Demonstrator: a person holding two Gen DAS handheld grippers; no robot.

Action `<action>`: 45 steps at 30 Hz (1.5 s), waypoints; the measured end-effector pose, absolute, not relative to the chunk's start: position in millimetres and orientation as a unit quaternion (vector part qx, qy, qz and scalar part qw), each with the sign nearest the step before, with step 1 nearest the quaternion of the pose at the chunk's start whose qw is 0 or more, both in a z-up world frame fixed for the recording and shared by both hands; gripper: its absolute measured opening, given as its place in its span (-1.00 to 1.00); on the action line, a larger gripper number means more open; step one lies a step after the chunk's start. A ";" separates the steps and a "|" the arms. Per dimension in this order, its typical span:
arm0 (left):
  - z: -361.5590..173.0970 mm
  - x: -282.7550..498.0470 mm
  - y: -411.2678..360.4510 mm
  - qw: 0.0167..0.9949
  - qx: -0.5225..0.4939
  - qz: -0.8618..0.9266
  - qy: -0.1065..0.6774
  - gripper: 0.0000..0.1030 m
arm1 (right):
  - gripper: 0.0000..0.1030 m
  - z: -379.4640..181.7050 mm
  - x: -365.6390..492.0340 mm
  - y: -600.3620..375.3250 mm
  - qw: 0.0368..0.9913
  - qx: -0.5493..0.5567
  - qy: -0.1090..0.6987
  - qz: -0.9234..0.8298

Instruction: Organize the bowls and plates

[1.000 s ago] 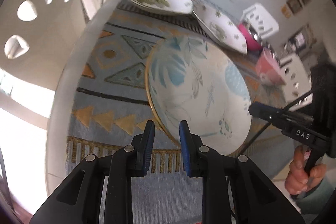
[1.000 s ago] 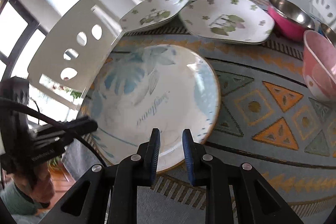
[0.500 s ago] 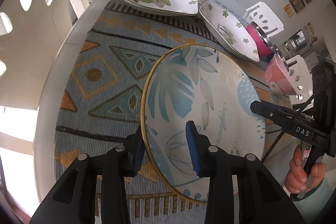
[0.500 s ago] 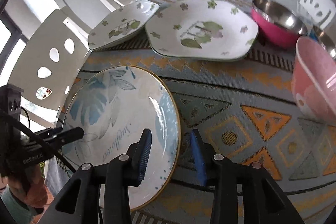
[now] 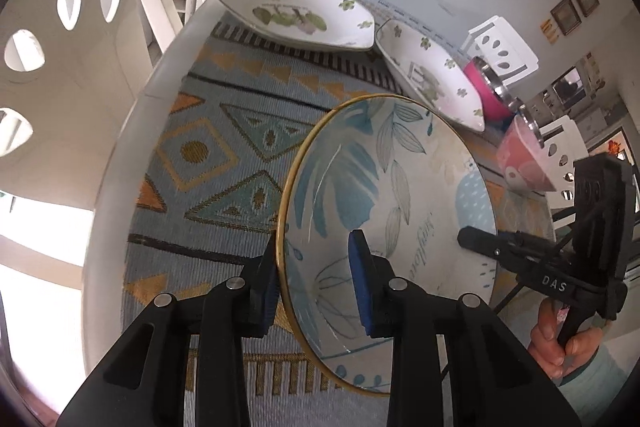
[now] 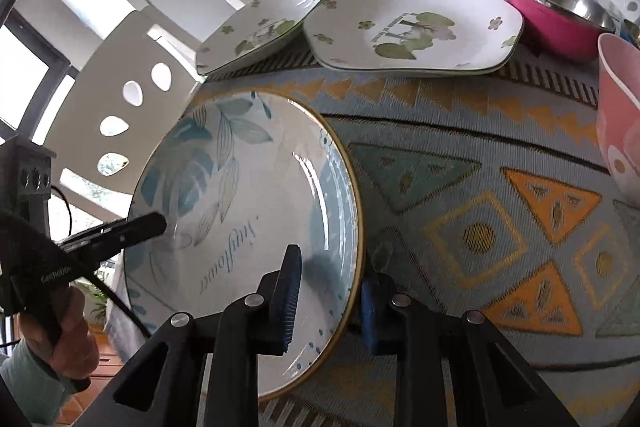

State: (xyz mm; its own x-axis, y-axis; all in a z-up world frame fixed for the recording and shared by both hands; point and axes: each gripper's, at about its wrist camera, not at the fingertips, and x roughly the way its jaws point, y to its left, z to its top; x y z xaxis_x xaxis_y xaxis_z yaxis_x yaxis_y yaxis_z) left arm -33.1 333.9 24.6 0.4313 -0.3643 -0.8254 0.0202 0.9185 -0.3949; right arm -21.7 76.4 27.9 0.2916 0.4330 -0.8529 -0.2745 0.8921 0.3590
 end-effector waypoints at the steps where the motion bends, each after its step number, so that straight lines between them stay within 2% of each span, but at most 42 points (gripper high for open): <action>1: 26.7 -32.2 334.1 0.829 -0.168 -0.116 0.521 -0.48 | -0.51 31.9 -23.5 74.8 0.800 0.081 0.551 0.221; 15: 48.0 -32.2 329.3 0.830 -0.192 -0.104 0.513 -0.48 | -0.49 65.3 -28.2 68.5 0.811 0.114 0.543 0.183; 36: 6.7 -36.7 332.2 0.808 -0.179 -0.085 0.555 -0.48 | -0.49 18.8 -33.1 72.6 0.784 0.124 0.587 0.162; 45: 28.7 -28.2 354.0 0.832 -0.172 -0.065 0.523 -0.41 | -0.49 48.6 -31.3 69.0 0.807 0.059 0.570 0.144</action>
State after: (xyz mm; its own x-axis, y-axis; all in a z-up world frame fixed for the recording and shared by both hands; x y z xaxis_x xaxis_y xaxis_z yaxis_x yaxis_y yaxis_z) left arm -28.2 354.0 28.7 0.4437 -0.2888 -0.8484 -0.0717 0.9322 -0.3548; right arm -31.3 69.0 48.6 0.3086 0.2994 -0.9029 -0.1646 0.9517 0.2593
